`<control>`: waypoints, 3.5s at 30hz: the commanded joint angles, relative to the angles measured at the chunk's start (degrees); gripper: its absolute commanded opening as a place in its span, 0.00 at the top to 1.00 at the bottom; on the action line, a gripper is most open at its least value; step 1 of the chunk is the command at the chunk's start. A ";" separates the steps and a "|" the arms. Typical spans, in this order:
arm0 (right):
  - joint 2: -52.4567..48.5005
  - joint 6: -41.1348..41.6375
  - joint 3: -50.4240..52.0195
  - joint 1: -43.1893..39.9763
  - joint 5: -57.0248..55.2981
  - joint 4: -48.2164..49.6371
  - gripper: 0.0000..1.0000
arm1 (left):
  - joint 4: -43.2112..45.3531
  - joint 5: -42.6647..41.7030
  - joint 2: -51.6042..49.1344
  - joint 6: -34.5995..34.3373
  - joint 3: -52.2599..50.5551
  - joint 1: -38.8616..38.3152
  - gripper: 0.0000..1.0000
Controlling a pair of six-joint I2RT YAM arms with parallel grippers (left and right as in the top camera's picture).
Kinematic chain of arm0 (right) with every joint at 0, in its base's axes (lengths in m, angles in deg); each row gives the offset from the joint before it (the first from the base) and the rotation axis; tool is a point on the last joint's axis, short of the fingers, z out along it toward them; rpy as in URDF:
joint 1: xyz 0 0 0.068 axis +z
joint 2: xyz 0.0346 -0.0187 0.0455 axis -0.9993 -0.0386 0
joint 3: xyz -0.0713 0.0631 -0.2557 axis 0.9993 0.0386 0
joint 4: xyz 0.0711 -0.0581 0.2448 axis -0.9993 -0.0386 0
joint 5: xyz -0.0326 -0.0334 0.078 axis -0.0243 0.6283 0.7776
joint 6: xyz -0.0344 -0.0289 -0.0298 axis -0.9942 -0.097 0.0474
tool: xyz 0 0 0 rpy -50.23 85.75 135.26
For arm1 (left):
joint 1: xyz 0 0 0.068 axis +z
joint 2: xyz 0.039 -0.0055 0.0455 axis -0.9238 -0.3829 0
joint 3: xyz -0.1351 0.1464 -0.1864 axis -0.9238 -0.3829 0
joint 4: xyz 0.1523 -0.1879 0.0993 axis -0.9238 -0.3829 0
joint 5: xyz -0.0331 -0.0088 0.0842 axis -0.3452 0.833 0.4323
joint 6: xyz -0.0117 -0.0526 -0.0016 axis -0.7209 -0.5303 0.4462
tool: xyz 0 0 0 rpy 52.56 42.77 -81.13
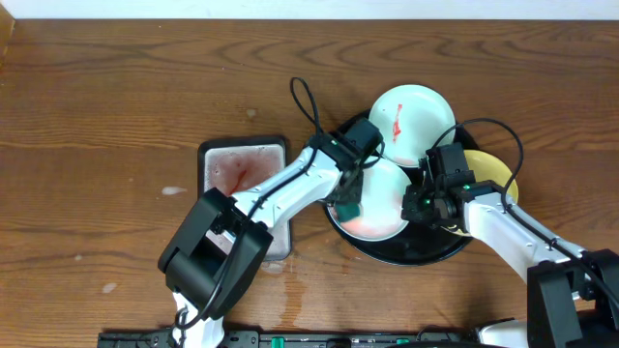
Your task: Clean dirty plates on tray and stack at the side
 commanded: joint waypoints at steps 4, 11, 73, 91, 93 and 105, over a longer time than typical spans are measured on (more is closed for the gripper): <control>-2.67 -0.50 0.96 1.31 -0.46 -1.01 0.99 | 8.22 -4.24 -2.40 2.38 0.61 1.57 0.93; -2.67 -1.51 0.96 1.33 -0.46 -1.07 0.99 | 20.15 -28.35 -6.99 -1.44 0.61 0.79 0.93; 19.54 -17.99 -18.47 14.86 -44.41 -22.69 0.99 | -16.81 -3.08 23.43 6.86 -6.25 30.12 0.64; 20.02 -23.98 -19.08 35.60 -68.13 -22.43 0.99 | -16.79 -10.99 41.72 9.40 -6.14 30.12 0.29; 20.68 -23.98 -19.54 36.85 -70.14 -22.18 0.99 | -16.81 -10.97 44.72 9.40 -6.14 30.12 0.26; 21.57 -34.23 -19.87 39.85 -77.88 -16.41 0.99 | -16.81 -10.97 46.10 9.40 -6.14 30.12 0.21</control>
